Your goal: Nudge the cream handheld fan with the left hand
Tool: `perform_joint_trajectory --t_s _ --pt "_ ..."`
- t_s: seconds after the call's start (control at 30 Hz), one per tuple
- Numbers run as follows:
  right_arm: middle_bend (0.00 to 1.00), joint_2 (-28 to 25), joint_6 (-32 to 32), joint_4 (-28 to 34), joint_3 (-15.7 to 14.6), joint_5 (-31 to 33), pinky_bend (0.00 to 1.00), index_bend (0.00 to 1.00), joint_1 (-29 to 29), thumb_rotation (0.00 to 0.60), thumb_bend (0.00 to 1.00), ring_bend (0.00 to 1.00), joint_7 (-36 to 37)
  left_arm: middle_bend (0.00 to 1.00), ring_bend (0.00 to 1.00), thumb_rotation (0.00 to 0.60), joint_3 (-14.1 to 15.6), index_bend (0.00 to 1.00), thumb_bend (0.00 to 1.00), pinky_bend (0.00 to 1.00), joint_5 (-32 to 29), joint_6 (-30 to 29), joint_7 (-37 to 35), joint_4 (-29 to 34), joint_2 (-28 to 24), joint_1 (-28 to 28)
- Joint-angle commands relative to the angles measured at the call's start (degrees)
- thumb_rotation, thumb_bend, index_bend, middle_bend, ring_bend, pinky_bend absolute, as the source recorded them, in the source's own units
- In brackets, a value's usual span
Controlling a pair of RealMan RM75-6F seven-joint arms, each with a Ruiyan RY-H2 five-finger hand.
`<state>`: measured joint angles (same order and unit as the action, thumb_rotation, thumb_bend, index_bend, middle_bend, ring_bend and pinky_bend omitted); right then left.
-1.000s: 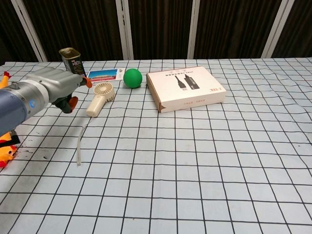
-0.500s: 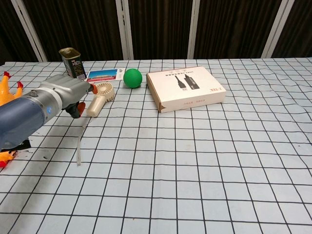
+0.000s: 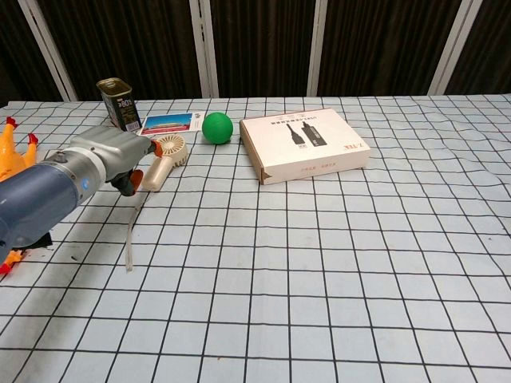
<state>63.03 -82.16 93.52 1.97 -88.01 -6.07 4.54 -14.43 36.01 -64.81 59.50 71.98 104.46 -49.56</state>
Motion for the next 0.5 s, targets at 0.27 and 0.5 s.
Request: perform_joint_trajectory --t_s 0.27,0.5 --pt "0.0 0.0 -0.3 0.0 0.2 0.0 0.04 0.0 0.0 0.6 0.29 0.0 0.2 0.93 0.73 0.6 0.7 0.17 0.89 0.72 -0.3 0.4 -0.2 -0.9 0.6 -0.2" --pt "0.0 0.0 -0.4 -0.1 0.2 0.0 0.04 0.0 0.0 0.6 0.29 0.0 0.5 0.93 0.73 0.6 1.6 0.18 0.89 0.72 -0.7 0.6 -0.2 -1.4 0.7 0.2"
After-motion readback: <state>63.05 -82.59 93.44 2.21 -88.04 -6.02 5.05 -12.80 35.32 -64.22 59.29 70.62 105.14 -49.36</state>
